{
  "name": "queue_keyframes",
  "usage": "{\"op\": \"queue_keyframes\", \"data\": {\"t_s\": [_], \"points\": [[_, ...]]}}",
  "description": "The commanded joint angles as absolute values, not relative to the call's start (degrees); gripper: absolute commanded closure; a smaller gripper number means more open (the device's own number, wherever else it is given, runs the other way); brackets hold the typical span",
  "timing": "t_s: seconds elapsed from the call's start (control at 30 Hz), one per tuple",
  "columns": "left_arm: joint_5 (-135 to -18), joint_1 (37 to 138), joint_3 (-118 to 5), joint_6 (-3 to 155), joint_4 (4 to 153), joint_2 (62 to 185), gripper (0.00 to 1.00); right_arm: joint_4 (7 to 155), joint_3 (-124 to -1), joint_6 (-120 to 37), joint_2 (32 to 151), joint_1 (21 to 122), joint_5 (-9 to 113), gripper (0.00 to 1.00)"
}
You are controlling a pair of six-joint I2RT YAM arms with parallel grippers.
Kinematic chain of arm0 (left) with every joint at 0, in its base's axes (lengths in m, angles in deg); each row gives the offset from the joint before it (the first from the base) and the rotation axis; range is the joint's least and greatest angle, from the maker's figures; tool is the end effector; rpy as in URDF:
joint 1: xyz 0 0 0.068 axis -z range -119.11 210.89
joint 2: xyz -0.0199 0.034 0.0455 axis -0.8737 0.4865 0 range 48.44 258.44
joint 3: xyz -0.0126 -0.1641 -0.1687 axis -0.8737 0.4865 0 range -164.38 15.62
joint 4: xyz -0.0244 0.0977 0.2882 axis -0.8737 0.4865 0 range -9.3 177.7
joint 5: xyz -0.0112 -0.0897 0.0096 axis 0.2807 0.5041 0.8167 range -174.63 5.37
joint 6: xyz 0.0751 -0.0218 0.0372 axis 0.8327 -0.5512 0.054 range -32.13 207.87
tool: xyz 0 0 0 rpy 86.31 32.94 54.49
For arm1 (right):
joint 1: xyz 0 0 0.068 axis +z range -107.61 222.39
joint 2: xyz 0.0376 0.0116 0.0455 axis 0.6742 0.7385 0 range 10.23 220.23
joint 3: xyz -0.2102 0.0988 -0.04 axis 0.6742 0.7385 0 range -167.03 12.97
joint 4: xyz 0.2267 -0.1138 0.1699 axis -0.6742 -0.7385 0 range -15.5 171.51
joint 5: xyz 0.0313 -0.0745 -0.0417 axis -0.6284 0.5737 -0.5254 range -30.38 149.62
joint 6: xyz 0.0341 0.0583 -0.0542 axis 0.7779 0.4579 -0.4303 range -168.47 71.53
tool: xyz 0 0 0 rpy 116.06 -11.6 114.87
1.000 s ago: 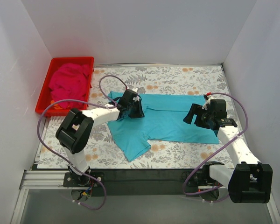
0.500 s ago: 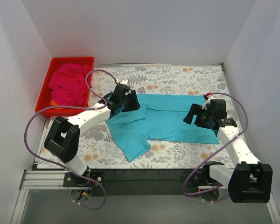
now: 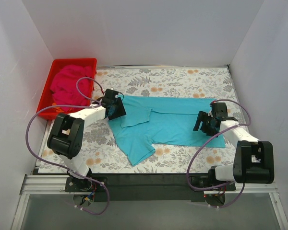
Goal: Fold and stack the t-shirts
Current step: Fold the tshirt
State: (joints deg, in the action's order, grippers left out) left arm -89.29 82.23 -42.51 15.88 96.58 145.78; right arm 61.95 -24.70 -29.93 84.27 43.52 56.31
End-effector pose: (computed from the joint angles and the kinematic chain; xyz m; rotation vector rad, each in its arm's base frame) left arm 0.3734 -0.1391 0.0762 -1.1498 2.3511 -0.5254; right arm 0.3123 0.0106 0.0812 0.3647 2.5315 0.2065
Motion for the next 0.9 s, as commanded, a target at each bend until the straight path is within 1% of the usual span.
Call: {"op": "queue_keyframes", "data": {"t_s": [0.0, 0.17, 0.3, 0.33, 0.5, 0.63, 0.73, 0.77, 0.8, 0.87], "points": [[-90.78, 81.37, -42.65, 16.50, 97.05, 148.28, 0.51, 63.92, -26.49, -29.23, 87.48, 42.92, 61.36, 0.28], [-91.92, 79.97, -42.83, 15.98, 98.19, 150.22, 0.51, 64.72, -26.67, -29.66, 91.26, 38.53, 62.25, 0.28], [-91.49, 78.03, -41.78, 15.89, 98.45, 147.86, 0.51, 64.63, -26.66, -30.98, 92.67, 33.96, 60.68, 0.28], [-91.31, 78.03, -41.95, 16.15, 98.89, 146.89, 0.49, 64.46, -26.84, -31.16, 92.41, 33.17, 60.41, 0.28], [-89.82, 78.03, -40.64, 13.61, 101.88, 136.97, 0.44, 62.09, -27.98, -30.28, 85.56, 33.08, 60.84, 0.27], [-87.45, 78.20, -35.56, 9.22, 105.56, 125.82, 0.41, 58.92, -28.77, -29.67, 82.30, 32.99, 64.79, 0.26], [-85.51, 78.64, -31.86, 5.35, 108.46, 121.58, 0.41, 55.85, -28.43, -29.31, 81.07, 32.46, 67.43, 0.26], [-84.98, 78.82, -29.23, 4.56, 108.91, 119.31, 0.42, 55.32, -28.16, -29.31, 80.29, 32.20, 68.57, 0.27], [-84.72, 78.91, -27.82, 4.03, 109.35, 118.33, 0.46, 54.88, -27.81, -29.23, 79.84, 32.11, 69.19, 0.27], [-84.71, 79.52, -25.79, 3.06, 110.84, 116.48, 0.48, 54.26, -26.67, -28.88, 78.44, 31.32, 70.16, 0.28]]}}
